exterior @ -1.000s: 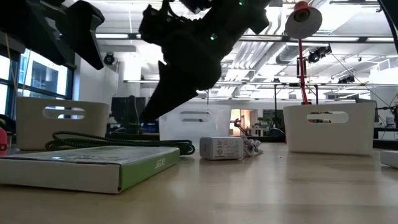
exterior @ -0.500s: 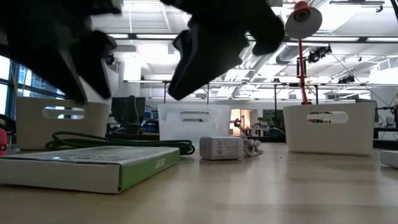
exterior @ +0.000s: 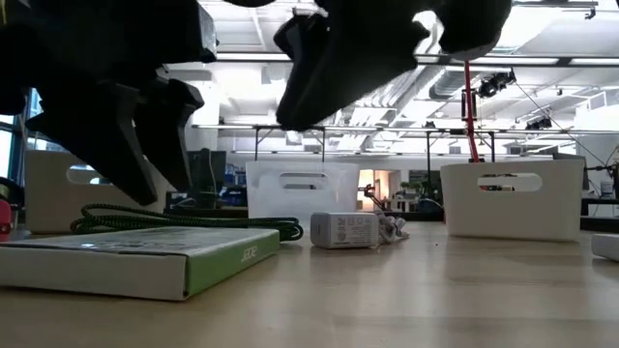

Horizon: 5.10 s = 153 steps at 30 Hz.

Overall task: Pick and place items into bin
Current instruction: Put the green charger cable into the gray bin, then put the gray charger cable into the gray bin

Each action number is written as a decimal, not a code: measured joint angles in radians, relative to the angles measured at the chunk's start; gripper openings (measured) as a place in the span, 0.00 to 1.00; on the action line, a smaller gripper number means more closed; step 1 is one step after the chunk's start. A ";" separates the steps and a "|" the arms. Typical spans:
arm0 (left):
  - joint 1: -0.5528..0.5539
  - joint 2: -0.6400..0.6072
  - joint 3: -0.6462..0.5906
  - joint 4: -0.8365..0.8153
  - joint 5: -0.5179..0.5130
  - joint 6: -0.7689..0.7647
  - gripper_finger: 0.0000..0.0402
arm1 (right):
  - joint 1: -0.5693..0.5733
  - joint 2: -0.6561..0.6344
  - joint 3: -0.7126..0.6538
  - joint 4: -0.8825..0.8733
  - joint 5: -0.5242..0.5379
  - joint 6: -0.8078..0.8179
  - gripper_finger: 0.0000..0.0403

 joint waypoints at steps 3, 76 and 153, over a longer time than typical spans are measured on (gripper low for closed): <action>0.013 0.023 -0.001 0.009 0.011 0.000 0.63 | 0.012 -0.011 0.000 -0.002 0.010 -0.005 0.33; 0.068 0.039 0.341 -0.481 -0.204 0.183 0.01 | 0.163 -0.245 -0.024 -0.495 0.358 0.266 0.33; 0.188 -0.331 0.044 -0.931 -0.299 0.418 0.47 | 0.041 -0.768 -0.967 0.676 0.157 0.146 0.33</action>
